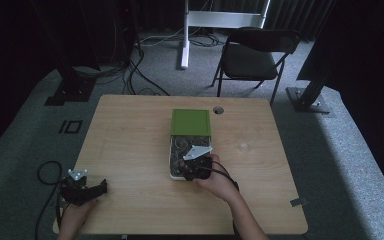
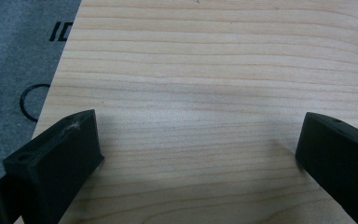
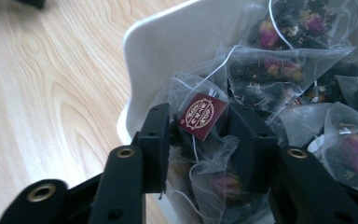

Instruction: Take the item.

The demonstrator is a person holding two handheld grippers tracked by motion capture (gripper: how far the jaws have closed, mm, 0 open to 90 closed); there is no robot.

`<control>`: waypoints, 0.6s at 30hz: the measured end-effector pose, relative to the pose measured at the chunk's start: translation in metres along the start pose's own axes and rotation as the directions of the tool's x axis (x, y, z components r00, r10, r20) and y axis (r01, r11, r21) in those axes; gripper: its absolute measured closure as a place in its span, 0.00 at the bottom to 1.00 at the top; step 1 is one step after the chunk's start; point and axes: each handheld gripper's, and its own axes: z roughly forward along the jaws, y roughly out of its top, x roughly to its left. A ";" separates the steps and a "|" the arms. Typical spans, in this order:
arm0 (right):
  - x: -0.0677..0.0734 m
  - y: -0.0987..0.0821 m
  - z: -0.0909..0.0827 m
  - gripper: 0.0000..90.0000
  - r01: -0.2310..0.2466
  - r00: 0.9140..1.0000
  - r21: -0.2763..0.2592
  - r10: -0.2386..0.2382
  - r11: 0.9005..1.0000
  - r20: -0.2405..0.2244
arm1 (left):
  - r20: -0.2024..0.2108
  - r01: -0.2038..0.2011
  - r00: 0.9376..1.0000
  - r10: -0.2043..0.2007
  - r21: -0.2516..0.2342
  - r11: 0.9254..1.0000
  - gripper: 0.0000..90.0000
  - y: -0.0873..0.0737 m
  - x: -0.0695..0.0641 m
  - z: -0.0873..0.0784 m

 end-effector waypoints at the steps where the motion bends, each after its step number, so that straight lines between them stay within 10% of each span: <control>1: 0.000 0.000 0.000 0.68 0.010 1.000 0.006 -0.010 1.000 0.004 | 0.000 -0.002 1.000 0.002 0.001 1.000 0.00 0.000 0.000 0.000; 18: -0.006 0.003 -0.007 0.90 -0.063 0.998 -0.043 0.062 0.997 -0.026 | 0.000 -0.001 1.000 0.001 0.001 1.000 0.00 0.000 0.000 0.000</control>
